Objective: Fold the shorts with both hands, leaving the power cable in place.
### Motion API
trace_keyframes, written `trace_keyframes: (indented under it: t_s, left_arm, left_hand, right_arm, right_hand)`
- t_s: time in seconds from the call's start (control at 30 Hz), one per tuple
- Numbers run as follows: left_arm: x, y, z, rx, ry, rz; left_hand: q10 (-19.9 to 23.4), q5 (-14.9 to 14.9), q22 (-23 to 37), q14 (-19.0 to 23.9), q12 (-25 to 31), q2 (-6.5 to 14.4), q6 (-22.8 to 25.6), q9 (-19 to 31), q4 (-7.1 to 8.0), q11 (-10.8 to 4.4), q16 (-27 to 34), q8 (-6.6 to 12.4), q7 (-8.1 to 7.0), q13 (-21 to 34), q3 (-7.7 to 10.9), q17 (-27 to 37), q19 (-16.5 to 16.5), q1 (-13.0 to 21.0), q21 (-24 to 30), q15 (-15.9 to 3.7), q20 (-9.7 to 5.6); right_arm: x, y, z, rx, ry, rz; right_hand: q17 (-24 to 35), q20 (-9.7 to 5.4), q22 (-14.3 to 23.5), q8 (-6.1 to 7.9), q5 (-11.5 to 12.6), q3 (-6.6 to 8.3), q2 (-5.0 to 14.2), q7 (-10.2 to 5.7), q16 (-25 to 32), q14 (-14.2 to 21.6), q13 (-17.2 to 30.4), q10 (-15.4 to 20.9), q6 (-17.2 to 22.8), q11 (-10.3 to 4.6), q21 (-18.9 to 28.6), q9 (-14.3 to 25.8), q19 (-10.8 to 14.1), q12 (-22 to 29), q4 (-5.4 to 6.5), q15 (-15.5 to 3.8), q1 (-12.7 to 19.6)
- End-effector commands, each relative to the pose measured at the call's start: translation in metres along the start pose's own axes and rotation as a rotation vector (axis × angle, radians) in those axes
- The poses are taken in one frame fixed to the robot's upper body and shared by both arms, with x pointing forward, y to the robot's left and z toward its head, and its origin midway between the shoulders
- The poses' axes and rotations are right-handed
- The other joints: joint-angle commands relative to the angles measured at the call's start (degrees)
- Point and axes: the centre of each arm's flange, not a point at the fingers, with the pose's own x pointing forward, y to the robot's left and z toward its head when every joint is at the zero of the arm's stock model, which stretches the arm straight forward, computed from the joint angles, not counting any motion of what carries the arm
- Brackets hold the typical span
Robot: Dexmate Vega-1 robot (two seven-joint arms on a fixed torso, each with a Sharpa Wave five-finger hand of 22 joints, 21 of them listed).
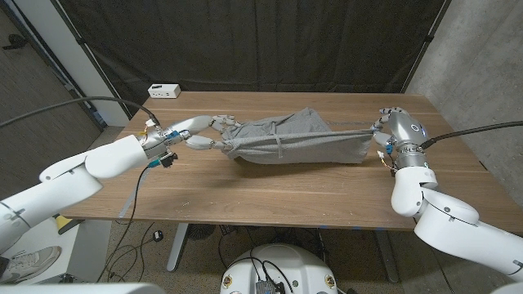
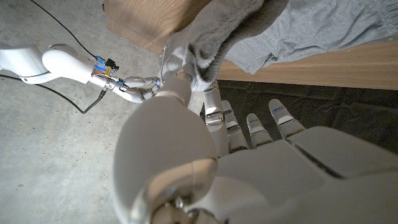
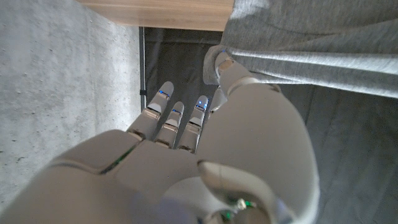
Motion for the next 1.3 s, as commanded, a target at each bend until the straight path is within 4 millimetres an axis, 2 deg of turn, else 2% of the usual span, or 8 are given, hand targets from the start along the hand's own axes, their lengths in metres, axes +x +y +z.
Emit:
trace_keyframes:
  t_s: [0.03,0.5,0.87,1.1,1.3]
  left_arm:
    - [-0.009,0.0,-0.008,-0.079,-0.002,0.048]
    - [-0.006,-0.006,-0.03,-0.26,-0.017,0.081]
    - [-0.001,-0.01,-0.033,-0.332,-0.047,0.055]
    - [-0.004,-0.004,-0.028,-0.318,-0.057,0.093]
    - [-0.011,0.007,-0.033,-0.298,-0.026,0.152]
  left_hand:
    - [0.87,0.55,0.17,0.83,-0.22,-0.08,1.85,7.42,0.3,-0.22,0.21,0.43,-1.76,0.18,-0.09,0.02,0.38,0.34,0.0,0.08,0.31]
    - [1.03,0.86,0.2,1.44,-0.41,0.01,1.54,8.08,0.38,-0.12,0.26,0.36,-1.53,0.19,-0.27,0.03,0.5,0.38,-0.03,0.12,0.69]
    - [0.9,1.02,0.22,1.43,-0.6,0.16,1.22,8.56,0.39,0.1,0.13,0.25,-1.6,0.21,-0.37,0.04,0.48,0.47,-0.09,0.43,1.02]
    - [0.94,1.1,0.23,1.5,-0.65,0.26,1.05,8.81,0.39,0.25,0.12,0.19,-1.47,0.22,-0.39,0.04,0.54,0.55,-0.09,0.44,1.12]
    - [1.14,1.19,0.25,1.62,-0.66,0.29,1.02,9.13,0.38,-0.05,0.1,0.18,-1.66,0.23,-0.48,0.04,1.05,0.6,0.08,0.32,0.87]
  right_arm:
    - [0.031,0.0,0.01,-0.011,-0.061,-0.03]
    - [0.072,0.006,0.021,-0.004,-0.126,-0.037]
    - [0.101,0.01,0.029,0.003,-0.156,-0.048]
    - [0.116,0.01,0.036,0.01,-0.179,-0.07]
    - [0.13,0.013,0.04,0.022,-0.189,-0.081]
  right_hand:
    - [0.06,0.16,0.1,-0.32,0.25,0.42,0.09,-0.2,0.17,0.52,0.07,0.09,-0.18,-0.46,-0.03,0.12,0.27,-0.1,-0.02,-4.33,-0.68]
    - [0.06,0.11,0.08,-0.48,0.33,0.65,0.05,-0.31,0.11,0.58,0.07,0.03,-0.16,-0.43,-0.04,0.18,0.36,-0.17,-0.01,-4.5,-0.91]
    - [0.05,0.13,0.07,-0.55,0.4,0.84,-0.06,-0.53,0.08,0.67,0.07,0.1,0.03,-0.67,-0.09,0.22,0.37,-0.17,-0.03,-4.58,-1.08]
    - [0.04,0.13,0.06,-0.59,0.42,0.94,-0.17,-0.58,0.05,0.72,0.07,0.25,0.12,-0.82,-0.1,0.23,0.41,-0.14,-0.08,-4.73,-1.14]
    - [0.02,0.03,0.06,-0.63,0.46,1.05,-0.27,-0.54,0.01,0.7,0.07,0.35,0.24,-0.99,-0.14,0.24,0.37,-0.13,-0.13,-4.81,-1.18]
